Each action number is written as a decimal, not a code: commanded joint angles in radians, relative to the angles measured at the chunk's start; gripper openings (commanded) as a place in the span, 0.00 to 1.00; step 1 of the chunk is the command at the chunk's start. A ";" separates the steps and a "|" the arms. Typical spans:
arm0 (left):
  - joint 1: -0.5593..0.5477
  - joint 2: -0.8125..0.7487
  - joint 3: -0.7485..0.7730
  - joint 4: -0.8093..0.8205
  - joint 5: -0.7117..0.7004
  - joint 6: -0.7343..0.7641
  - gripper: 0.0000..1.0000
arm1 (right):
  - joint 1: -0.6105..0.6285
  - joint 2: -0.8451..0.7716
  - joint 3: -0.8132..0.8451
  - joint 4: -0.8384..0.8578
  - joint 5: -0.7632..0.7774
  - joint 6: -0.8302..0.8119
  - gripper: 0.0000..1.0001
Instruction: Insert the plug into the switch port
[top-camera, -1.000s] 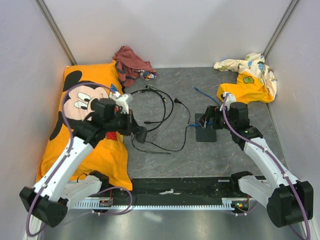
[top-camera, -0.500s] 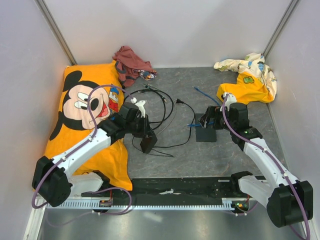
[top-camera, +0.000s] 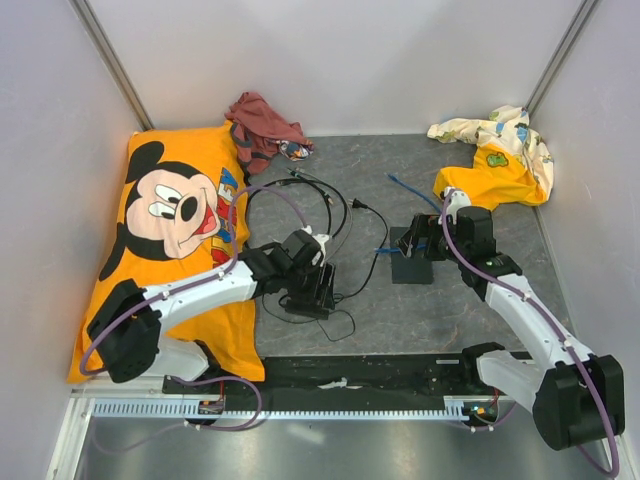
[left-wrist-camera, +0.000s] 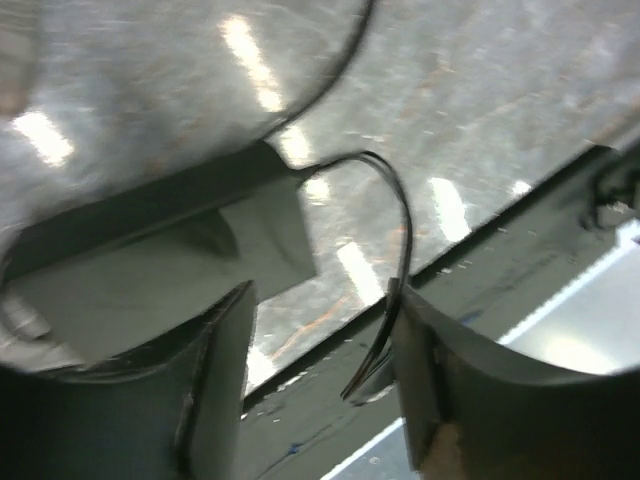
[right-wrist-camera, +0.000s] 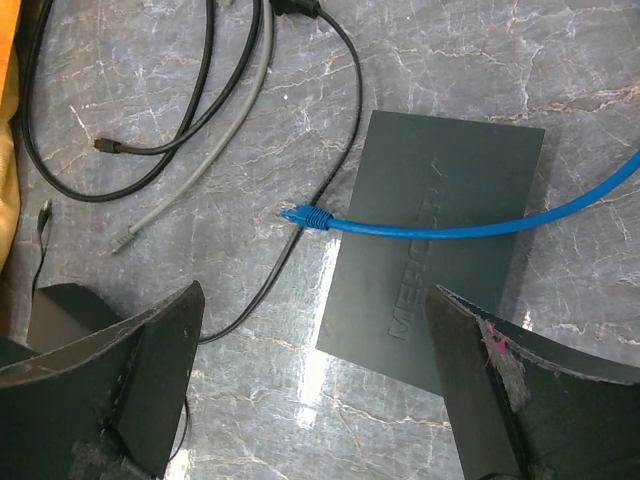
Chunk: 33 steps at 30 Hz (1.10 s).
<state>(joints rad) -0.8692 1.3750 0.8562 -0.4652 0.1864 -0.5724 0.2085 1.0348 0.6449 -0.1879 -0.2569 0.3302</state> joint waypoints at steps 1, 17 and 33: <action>-0.004 -0.048 0.084 -0.095 -0.155 -0.032 0.71 | 0.003 -0.036 -0.001 0.031 -0.008 0.004 0.98; 0.237 -0.197 -0.143 -0.162 -0.628 -0.280 0.58 | 0.003 -0.073 -0.024 0.048 -0.067 0.009 0.98; 0.345 0.030 -0.174 -0.021 -0.570 -0.307 0.43 | 0.009 -0.101 -0.048 0.068 -0.076 -0.003 0.98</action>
<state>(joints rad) -0.5365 1.3899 0.6922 -0.5369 -0.3824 -0.8280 0.2104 0.9546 0.5999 -0.1650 -0.3191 0.3363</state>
